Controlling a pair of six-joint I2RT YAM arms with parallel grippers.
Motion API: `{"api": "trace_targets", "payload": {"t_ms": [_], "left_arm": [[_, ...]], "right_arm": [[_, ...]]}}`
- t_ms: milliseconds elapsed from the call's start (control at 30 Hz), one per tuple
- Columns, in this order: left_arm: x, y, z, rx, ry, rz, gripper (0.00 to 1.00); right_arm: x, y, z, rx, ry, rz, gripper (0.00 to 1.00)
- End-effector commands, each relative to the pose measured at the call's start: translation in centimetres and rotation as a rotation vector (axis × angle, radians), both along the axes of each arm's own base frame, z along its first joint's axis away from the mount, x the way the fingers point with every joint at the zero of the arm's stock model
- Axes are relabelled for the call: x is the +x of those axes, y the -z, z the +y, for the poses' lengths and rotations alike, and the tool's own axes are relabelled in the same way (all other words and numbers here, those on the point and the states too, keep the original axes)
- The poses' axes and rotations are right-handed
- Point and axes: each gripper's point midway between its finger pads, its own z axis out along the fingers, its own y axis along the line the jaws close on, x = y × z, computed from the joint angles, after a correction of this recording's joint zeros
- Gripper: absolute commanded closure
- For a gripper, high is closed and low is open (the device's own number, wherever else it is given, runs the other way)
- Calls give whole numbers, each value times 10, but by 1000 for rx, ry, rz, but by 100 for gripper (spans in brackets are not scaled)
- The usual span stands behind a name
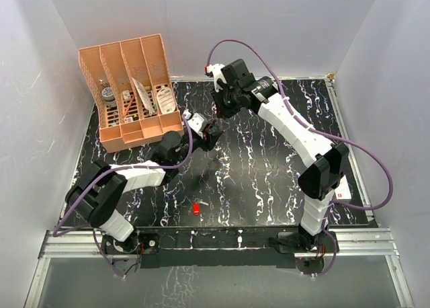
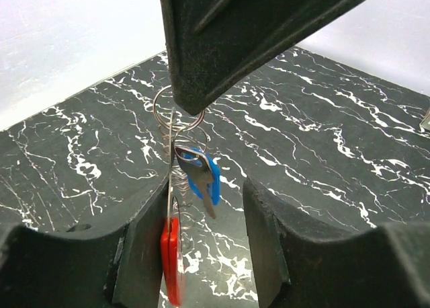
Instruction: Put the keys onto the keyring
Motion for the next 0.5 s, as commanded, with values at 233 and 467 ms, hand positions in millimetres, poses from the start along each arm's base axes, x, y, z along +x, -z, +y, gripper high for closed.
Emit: {"api": "trace_targets", "payload": {"t_ms": [233, 467], "left_arm": [[24, -23, -11, -65, -30, -74, 58], [32, -29, -1, -71, -100, -124, 91]], "right_arm": [[2, -36, 12, 103, -20, -58, 100], [-3, -32, 7, 87, -20, -43, 100]]}}
